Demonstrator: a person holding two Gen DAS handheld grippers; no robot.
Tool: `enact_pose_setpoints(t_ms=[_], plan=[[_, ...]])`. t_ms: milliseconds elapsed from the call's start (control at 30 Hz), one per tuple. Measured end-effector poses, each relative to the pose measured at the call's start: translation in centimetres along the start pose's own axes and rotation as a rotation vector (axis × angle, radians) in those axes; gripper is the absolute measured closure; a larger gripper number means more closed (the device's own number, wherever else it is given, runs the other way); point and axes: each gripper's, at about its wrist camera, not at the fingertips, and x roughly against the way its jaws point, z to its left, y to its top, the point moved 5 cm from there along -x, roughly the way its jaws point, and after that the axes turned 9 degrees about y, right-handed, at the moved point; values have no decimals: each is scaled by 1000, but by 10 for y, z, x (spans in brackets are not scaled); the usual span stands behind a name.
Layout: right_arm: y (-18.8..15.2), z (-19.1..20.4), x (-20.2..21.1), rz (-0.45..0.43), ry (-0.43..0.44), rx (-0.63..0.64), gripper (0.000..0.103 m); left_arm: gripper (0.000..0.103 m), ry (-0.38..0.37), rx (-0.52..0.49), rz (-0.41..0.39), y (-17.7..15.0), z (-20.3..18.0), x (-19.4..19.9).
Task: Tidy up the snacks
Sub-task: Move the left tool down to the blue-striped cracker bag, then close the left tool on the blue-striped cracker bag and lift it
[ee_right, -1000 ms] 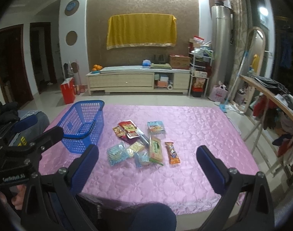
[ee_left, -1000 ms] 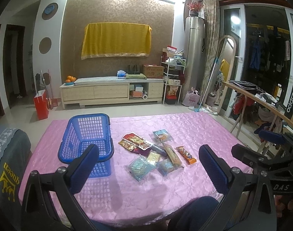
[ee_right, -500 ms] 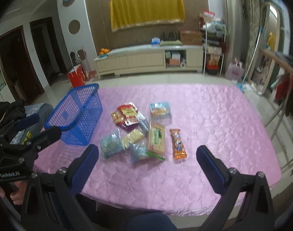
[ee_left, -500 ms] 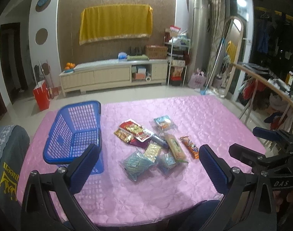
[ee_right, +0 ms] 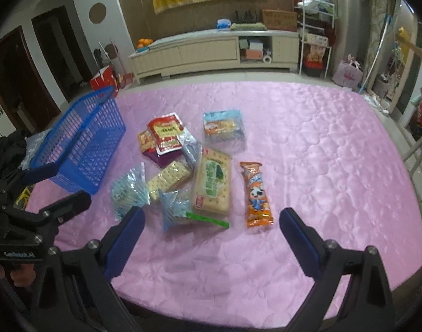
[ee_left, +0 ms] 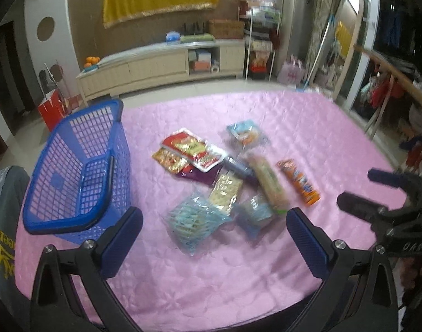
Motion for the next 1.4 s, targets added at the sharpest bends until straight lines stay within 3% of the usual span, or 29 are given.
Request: enact_pose_setpoints(t_ms=[233, 333, 600, 833, 967, 1033, 1133, 1400], plan=[[-5, -7, -39, 39, -8, -19, 4, 0, -40, -56, 95, -8, 0, -49], [-10, -12, -49, 52, -34, -35, 4, 0, -17, -106, 100, -9, 0, -67], [-20, -8, -68, 87, -47, -50, 4, 0, -65, -241, 142, -20, -1, -109], [-34, -10, -81, 119, -61, -72, 4, 0, -62, -302, 171, -25, -1, -138], [-38, -12, -80, 114, -61, -84, 4, 1, -112, -291, 176, -25, -2, -142], [-41, -15, -80, 118, -59, -87, 4, 27, -123, -289, 178, -27, -3, -146], [-44, -17, -77, 117, -50, -82, 4, 34, -103, -275, 177, -28, 1, -148], [-47, -10, -68, 123, 43, -92, 4, 37, -102, -205, 168, -38, 6, -135]])
